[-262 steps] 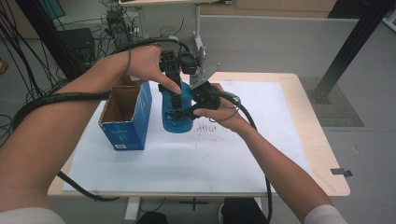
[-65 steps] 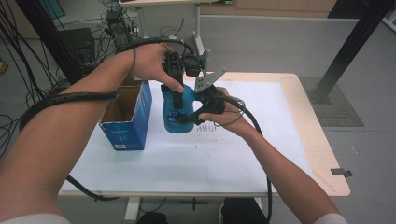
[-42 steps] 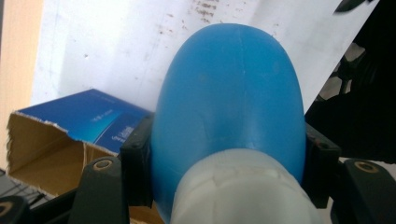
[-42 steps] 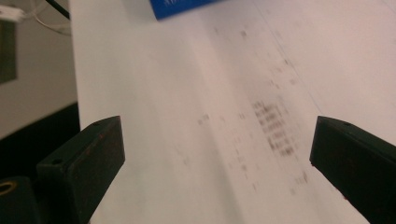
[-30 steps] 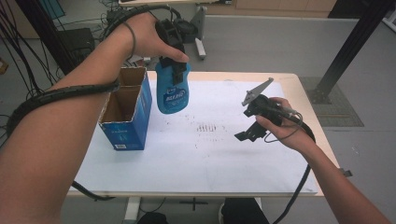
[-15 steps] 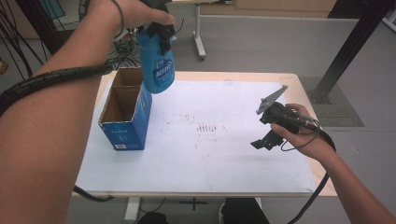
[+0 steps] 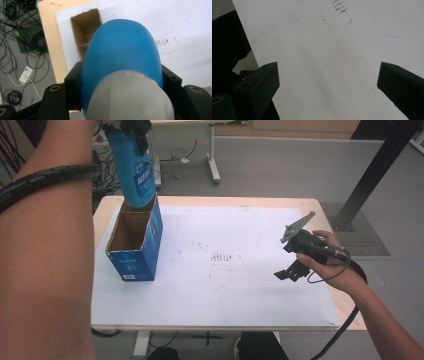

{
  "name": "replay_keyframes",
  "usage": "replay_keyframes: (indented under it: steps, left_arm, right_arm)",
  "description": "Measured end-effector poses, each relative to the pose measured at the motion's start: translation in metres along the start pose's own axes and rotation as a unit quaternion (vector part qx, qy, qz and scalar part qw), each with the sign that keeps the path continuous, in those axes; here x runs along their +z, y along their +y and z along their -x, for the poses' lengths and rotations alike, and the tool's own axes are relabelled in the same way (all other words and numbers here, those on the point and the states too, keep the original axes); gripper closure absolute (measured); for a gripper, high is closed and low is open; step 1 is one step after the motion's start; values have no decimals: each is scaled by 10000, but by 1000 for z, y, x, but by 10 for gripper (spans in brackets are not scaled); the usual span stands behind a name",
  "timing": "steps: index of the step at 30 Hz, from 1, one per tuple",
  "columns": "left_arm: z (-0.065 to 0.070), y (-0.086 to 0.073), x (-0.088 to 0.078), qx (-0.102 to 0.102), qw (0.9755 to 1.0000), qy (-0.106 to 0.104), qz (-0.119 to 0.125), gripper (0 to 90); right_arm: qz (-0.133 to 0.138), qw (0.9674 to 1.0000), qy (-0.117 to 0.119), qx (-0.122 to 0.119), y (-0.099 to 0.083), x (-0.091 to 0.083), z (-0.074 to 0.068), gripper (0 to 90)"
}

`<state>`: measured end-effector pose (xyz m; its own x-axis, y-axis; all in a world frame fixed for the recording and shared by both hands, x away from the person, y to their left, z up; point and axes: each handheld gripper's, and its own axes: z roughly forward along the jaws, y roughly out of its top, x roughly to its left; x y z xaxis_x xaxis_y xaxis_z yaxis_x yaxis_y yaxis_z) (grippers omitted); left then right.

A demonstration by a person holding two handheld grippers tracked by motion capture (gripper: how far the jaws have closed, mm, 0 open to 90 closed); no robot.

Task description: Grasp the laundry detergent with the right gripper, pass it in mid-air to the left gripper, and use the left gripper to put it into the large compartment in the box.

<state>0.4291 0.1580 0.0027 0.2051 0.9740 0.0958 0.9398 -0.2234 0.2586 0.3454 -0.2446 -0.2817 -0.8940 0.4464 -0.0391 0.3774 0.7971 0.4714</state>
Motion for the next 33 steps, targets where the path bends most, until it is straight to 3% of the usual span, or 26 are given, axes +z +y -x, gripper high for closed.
replay_keyframes:
  steps: [5,12,23,33]
  left_arm:
    - [-19,-5,-2,-408,9992,25,8,376]
    - [-35,-9,5,-789,9968,87,-17,376]
    - [-48,-11,26,-1132,9936,1,-36,377]
    - [-52,-11,48,-1266,9919,-34,-99,376]
  right_arm:
    - [14,10000,12,-21,1,-1,0,42]
    - [10,10000,-7,-83,1,-1,-2,43]
    - [-7,10000,21,-36,-4,3,0,42]
    - [-52,10000,50,11,-12,5,4,42]
